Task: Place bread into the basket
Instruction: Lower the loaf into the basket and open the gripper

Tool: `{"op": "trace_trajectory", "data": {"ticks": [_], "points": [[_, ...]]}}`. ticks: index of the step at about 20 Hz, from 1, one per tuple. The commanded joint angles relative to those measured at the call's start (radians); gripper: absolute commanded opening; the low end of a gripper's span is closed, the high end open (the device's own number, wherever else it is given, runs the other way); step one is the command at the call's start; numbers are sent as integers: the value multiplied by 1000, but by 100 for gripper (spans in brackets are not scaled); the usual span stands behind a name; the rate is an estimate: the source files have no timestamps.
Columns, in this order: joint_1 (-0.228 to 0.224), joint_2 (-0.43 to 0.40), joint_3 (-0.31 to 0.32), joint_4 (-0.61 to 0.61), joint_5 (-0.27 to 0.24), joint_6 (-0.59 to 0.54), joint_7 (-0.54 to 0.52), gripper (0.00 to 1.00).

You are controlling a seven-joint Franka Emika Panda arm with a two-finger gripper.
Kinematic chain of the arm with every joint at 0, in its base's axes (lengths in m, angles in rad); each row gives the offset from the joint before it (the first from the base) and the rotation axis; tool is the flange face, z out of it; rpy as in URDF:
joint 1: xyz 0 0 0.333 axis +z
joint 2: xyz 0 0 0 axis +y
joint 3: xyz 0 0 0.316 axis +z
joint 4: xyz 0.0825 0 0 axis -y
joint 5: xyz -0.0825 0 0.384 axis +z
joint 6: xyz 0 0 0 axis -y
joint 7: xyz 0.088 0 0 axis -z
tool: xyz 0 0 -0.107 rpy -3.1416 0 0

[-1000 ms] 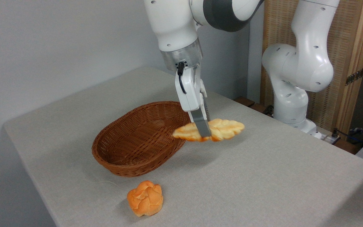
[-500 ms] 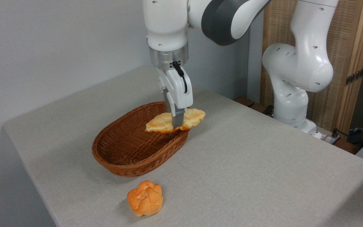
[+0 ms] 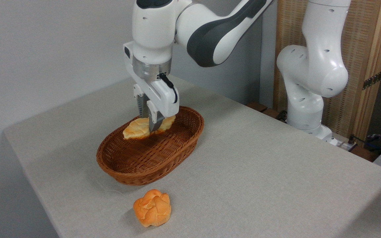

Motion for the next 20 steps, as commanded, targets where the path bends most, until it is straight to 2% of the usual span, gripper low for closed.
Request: {"op": "trace_trajectory", "data": {"ticks": [1, 2, 5, 8, 11, 20], "points": [[-5, 33, -20, 13, -26, 43, -25, 53], [-5, 36, -20, 13, -25, 44, -25, 61], [-5, 47, -29, 13, -20, 44, -22, 78], [-5, 50, -32, 13, -20, 46, -21, 83], [-5, 50, -32, 13, -20, 52, -25, 100], [-5, 48, -32, 15, -22, 50, -27, 100]]}}
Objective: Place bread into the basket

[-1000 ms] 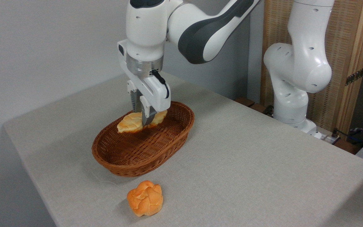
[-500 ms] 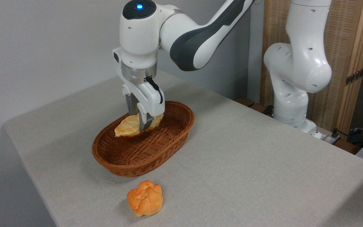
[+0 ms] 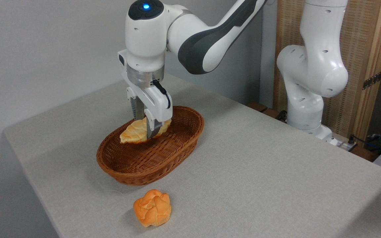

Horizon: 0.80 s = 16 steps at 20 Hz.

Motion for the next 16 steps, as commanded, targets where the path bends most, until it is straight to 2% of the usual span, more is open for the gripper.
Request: {"op": "trace_trajectory", "data": {"ticks": [1, 12, 13, 16], "points": [[-4, 2, 0, 10, -15, 17, -15, 100], [5, -1, 9, 64, -10, 8, -12, 100], [8, -1, 10, 79, 5, 3, -11, 100], [13, 1, 12, 140, 103, -17, -26, 100]]}}
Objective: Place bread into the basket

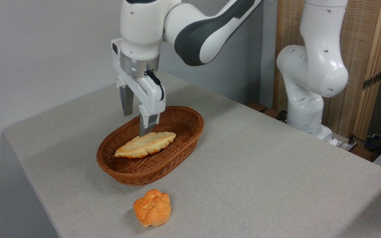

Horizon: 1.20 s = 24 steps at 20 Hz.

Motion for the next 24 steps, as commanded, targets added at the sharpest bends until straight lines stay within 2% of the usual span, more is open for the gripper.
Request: {"op": "trace_trajectory", "data": {"ticks": [1, 3, 5, 7, 9, 12, 14, 17, 20, 24], "points": [[6, 3, 8, 96, 80, -54, -43, 100], [56, 14, 14, 168, 100, -169, -45, 100], [76, 26, 17, 243, 132, -276, -45, 100], [107, 58, 17, 338, 183, -391, -45, 100], [118, 87, 16, 425, 236, -474, -49, 100], [119, 97, 16, 477, 301, -499, -57, 100], [128, 107, 7, 508, 309, -525, -109, 100], [174, 111, -43, 515, 318, -545, -121, 100], [178, 111, -46, 517, 361, -547, -121, 100], [178, 115, -44, 540, 362, -567, -121, 100]]}}
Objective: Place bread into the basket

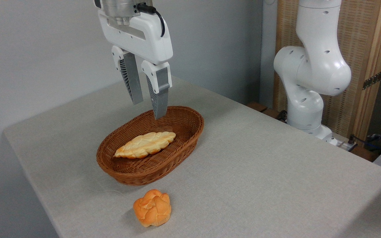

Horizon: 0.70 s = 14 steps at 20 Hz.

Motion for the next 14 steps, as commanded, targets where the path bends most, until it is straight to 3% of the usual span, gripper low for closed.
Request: {"op": "trace_trajectory", "data": {"ticks": [1, 8, 14], "points": [[10, 19, -11, 50, 18, -51, -17, 100], [25, 29, -29, 54, 17, -51, -47, 100], [68, 27, -64, 54, 15, -51, -47, 100]]}}
